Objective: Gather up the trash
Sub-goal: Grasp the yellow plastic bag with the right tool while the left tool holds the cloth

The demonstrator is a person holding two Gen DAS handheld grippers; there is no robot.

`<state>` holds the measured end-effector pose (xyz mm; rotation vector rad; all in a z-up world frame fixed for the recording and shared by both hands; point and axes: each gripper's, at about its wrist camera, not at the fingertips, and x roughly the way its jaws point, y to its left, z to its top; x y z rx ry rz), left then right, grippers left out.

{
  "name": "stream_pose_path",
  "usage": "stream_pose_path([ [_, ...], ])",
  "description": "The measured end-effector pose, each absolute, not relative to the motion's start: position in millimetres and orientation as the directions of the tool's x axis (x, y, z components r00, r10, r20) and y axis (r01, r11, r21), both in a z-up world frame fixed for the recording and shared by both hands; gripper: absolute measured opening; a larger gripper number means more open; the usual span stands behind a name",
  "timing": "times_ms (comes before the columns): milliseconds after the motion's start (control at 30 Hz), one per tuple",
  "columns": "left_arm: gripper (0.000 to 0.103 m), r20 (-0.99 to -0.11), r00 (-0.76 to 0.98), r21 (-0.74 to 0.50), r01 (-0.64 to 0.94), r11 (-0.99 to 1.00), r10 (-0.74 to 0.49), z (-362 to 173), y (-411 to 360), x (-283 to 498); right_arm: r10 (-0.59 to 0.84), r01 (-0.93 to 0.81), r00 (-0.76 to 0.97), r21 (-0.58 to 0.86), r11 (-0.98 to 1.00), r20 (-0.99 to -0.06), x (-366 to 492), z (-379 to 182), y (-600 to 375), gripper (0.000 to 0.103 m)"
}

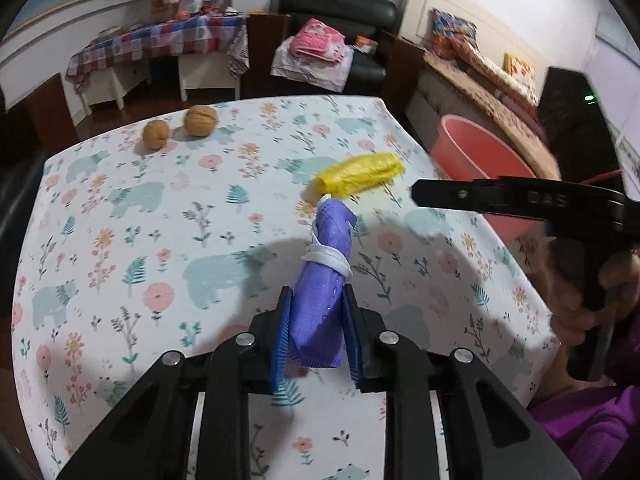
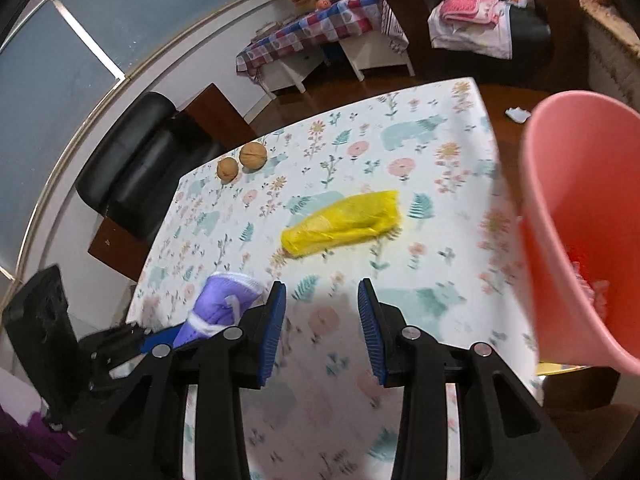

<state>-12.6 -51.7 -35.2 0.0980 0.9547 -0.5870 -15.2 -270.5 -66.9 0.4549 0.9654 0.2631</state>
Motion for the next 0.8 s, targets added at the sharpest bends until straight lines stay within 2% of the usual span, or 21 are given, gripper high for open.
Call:
stream_pose_path([
  [300, 0.023, -0.77, 0.455, -0.233, 0.453, 0.861, -0.448, -33, -21, -7, 0.434, 0.115, 0.493, 0.551, 0.826, -0.754, 29, -90, -269, 0.047],
  [633, 0.023, -0.753, 0.457, -0.289, 0.417, 0.861, -0.474, -37, -1, 2, 0.374, 0.132, 0.507, 0.499, 0.857, -0.777, 68, -88, -255, 0.047],
  [800, 0.023, -0.748, 0.457, -0.311, 0.4, 0.862, -0.482, -40, 6, 4, 0.307, 0.106, 0.506, 0.412, 0.905, -0.806, 79, -89, -238, 0.047],
])
